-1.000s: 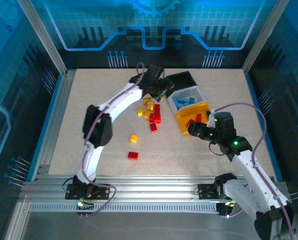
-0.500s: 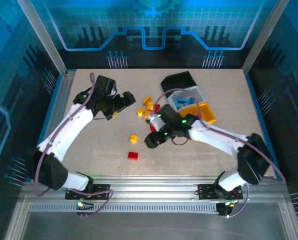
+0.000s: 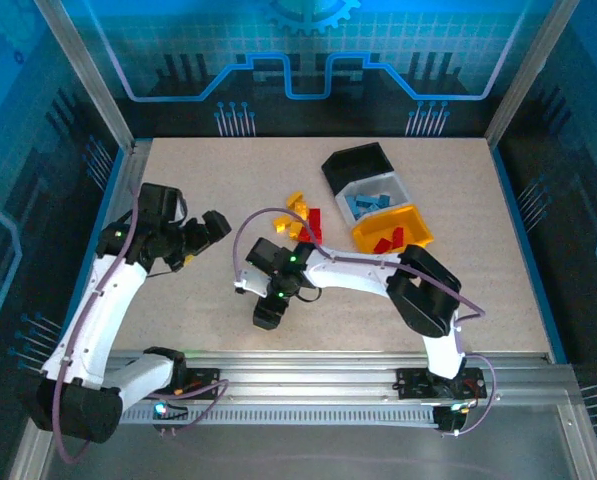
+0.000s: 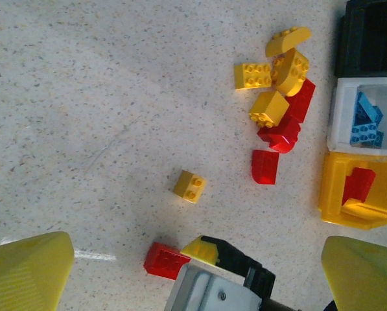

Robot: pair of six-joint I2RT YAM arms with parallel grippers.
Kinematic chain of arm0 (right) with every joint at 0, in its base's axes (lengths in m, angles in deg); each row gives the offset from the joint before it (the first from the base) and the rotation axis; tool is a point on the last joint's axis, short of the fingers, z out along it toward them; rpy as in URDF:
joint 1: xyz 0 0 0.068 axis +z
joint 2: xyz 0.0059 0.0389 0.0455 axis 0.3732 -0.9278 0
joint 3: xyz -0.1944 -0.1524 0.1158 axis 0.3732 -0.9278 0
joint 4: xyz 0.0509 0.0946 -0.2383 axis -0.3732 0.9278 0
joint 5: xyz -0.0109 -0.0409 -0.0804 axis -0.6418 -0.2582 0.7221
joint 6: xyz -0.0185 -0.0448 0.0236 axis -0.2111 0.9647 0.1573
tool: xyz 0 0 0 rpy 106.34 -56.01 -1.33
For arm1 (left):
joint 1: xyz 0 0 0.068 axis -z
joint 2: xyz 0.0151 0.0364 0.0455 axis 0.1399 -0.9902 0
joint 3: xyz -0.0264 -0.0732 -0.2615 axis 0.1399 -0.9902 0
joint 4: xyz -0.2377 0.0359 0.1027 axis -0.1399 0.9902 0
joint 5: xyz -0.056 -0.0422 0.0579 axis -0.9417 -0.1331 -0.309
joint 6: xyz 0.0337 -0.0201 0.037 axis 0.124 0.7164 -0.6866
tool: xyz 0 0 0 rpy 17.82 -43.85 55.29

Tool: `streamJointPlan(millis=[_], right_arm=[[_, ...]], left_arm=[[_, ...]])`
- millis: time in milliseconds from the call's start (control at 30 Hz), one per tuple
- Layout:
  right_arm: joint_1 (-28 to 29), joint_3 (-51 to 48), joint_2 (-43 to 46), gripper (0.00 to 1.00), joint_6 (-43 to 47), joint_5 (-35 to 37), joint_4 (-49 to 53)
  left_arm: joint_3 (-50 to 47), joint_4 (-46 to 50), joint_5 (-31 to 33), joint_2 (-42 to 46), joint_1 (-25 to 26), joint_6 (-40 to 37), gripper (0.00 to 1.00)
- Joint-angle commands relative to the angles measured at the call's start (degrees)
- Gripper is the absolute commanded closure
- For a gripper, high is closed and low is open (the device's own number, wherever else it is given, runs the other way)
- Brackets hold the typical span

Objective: Sort the legos into containers by color

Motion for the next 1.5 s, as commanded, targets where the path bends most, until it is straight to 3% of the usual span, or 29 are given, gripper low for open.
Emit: streamJointPlan(millis=[0, 133, 433, 833, 1067, 1300, 1467], right_arm=[[1.15, 2.48, -2.28, 0.27, 2.42, 4.42, 2.11], [0.99, 3.97, -4.53, 0.27, 2.29, 7.52, 2.62], [0.23, 5.25, -8.42, 0.32, 1.71, 7.32, 2.70], [-2.14, 3.24, -7.47, 0.64, 0.30, 6.83, 1.31], [-5.54, -4.03, 2.02, 0.78, -5.55, 4.95, -3.67], [-13.34, -12.42, 14.79, 0.78, -13.60, 1.13, -8.68], [-23.05, -16.55, 25.33, 0.78, -18.84, 0.01, -9.78]], left_arm=[[-1.84, 2.70, -2.48, 1.55, -1.97, -2.55, 0.01], [-2.99, 3.28, -3.24, 2.60, -2.86, -2.99, 0.01], [-4.00, 4.25, -3.67, 3.23, -3.63, -3.63, 0.01], [-4.16, 3.25, -4.64, 2.41, -3.75, -2.41, 0.01], [-4.72, 1.89, -5.58, 1.58, -3.77, -1.64, 0.01], [-5.12, -0.86, -8.22, -0.88, -3.67, -0.30, 0.01], [-4.54, -3.96, -9.46, -4.89, -2.06, 0.84, 0.01]])
